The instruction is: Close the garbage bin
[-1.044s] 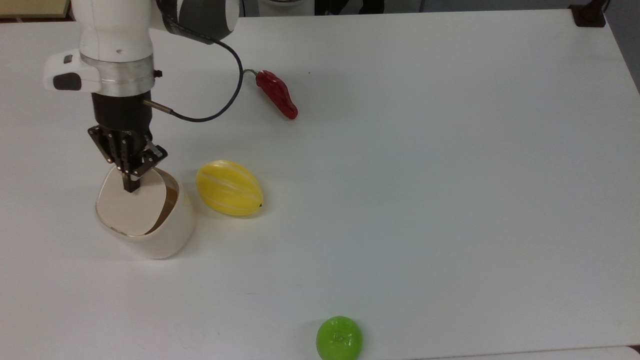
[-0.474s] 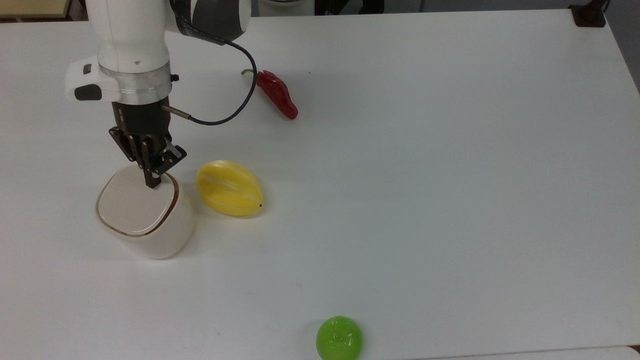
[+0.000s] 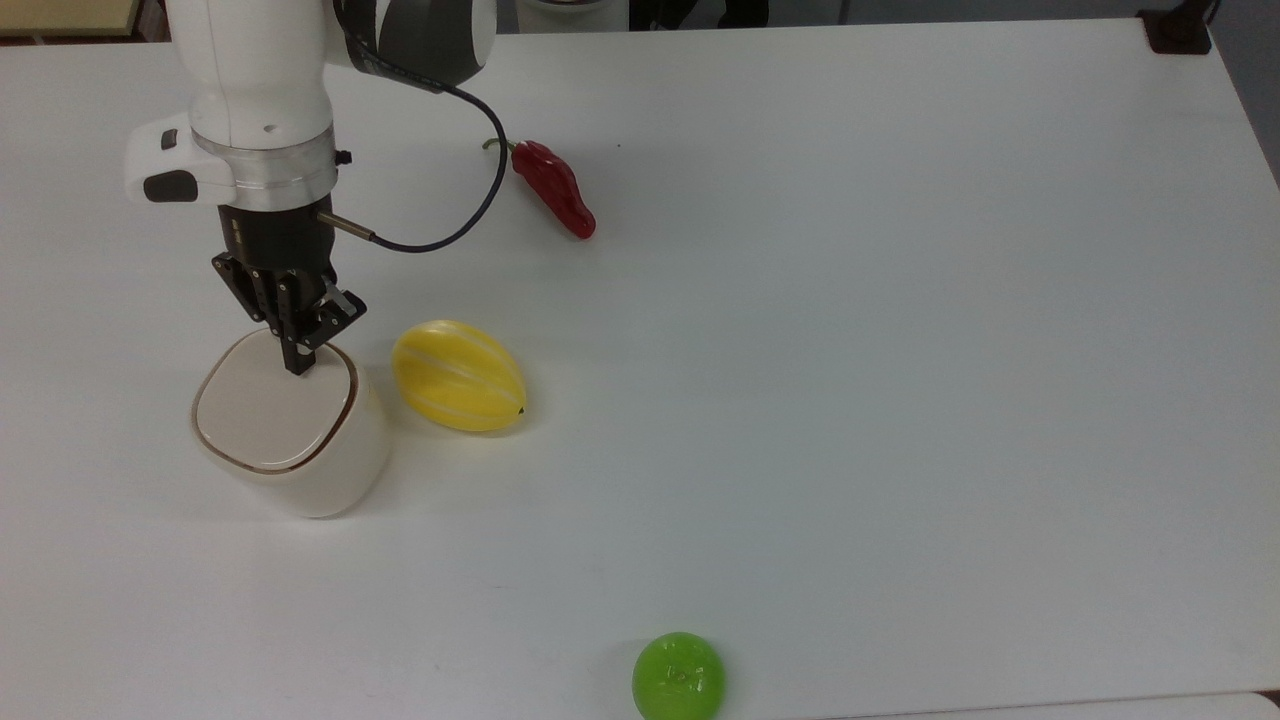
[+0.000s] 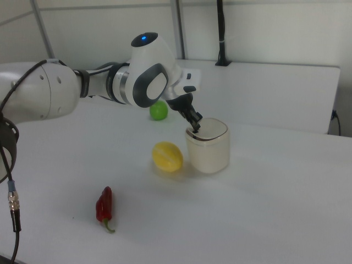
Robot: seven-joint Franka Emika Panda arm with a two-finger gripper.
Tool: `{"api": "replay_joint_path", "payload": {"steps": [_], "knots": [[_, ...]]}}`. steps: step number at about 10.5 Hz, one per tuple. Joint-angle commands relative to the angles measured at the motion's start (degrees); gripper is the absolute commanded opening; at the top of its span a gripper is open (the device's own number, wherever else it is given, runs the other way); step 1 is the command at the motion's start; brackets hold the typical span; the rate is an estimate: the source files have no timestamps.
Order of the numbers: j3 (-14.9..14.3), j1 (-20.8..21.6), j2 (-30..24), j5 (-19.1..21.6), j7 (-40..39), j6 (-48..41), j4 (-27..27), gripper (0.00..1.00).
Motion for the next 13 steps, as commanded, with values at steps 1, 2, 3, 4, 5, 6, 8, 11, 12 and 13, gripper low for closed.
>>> {"api": "replay_joint_path", "payload": {"steps": [1,2,3,4,5,6,8,11,12,13], "knots": [[-0.63,0.50,-0.51,-1.06,1.05,-1.08,-1.54,0.00],[-0.63,0.59,-0.33,-1.15,1.05,-1.07,-1.89,0.00],[-0.63,0.67,0.02,-1.93,1.14,-0.90,-2.59,0.00],[-0.63,0.68,0.11,-2.20,1.31,-0.90,-2.77,0.00],[-0.63,0.68,0.11,-2.20,1.49,-0.81,-2.77,0.00],[-0.63,0.59,0.20,-2.20,1.49,-0.81,-2.77,0.00],[-0.63,0.59,0.20,-2.20,1.58,-0.81,-2.77,0.00],[-0.63,0.67,-0.06,-2.20,1.66,-0.98,-2.77,0.00],[-0.63,0.76,-0.50,-2.20,1.93,-1.33,-2.51,0.00],[-0.63,0.85,-1.20,-2.20,1.93,-1.60,-2.51,0.00]]}}
